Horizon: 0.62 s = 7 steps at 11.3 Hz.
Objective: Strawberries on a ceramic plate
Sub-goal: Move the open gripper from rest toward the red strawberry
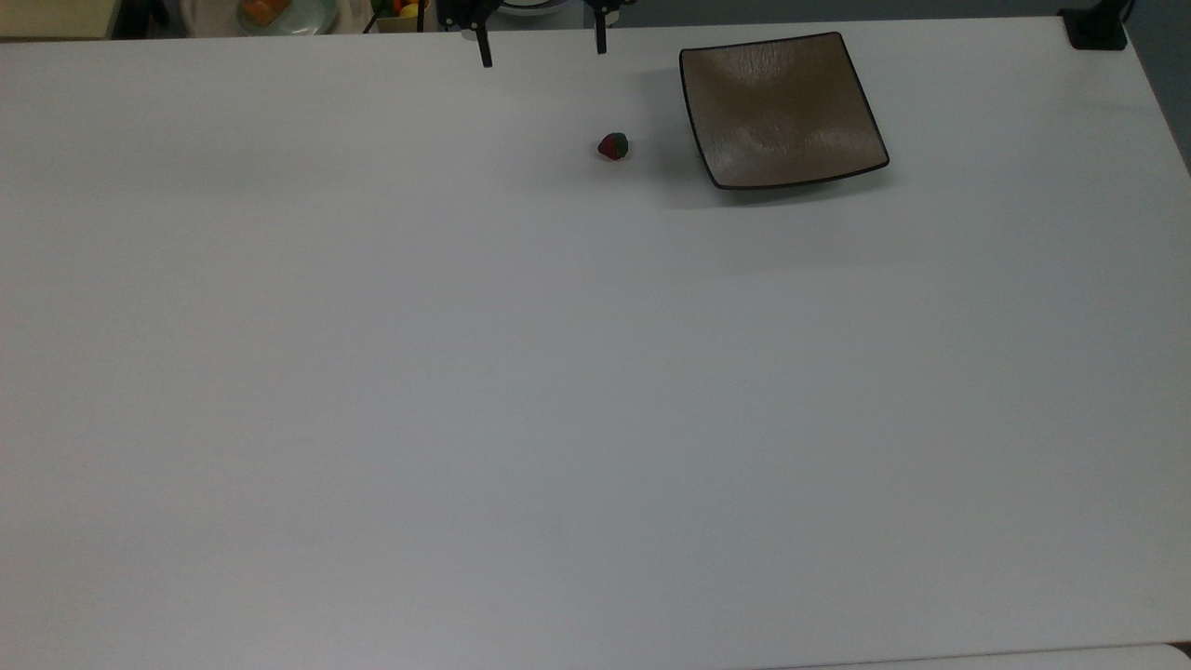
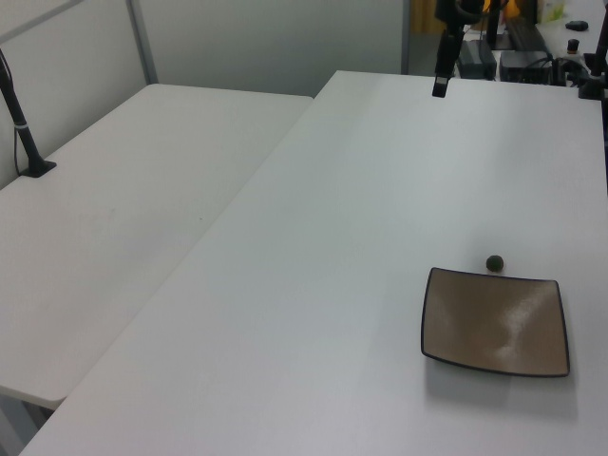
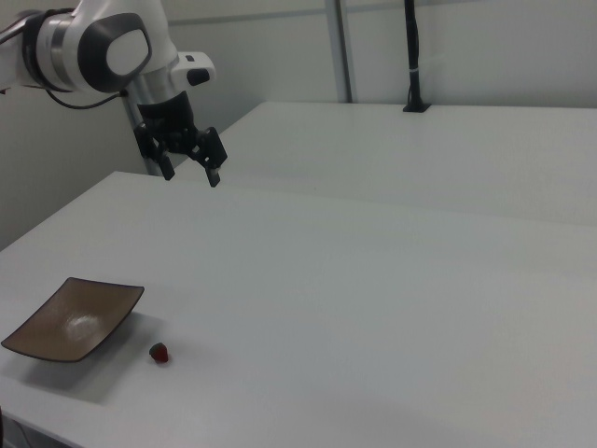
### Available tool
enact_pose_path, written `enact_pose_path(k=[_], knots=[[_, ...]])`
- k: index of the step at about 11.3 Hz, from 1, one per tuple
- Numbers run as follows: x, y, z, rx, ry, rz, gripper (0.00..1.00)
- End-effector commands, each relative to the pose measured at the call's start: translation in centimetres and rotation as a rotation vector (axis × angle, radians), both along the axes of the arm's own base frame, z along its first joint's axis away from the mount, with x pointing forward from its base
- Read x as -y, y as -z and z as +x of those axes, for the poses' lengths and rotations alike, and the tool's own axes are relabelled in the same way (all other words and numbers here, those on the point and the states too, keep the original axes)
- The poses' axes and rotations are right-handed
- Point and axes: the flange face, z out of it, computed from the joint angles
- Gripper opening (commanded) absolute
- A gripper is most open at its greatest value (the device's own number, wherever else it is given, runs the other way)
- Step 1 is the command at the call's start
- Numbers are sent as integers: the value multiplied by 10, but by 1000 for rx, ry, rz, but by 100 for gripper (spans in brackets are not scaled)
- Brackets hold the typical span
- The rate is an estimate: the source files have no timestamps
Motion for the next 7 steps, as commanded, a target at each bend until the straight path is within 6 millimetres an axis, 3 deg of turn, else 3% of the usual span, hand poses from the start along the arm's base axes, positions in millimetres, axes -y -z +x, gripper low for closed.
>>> enact_pose_path(k=[1, 7], knots=[[1, -1, 4, 5, 17, 19, 100], [0, 4, -1, -24, -57, 7, 100]])
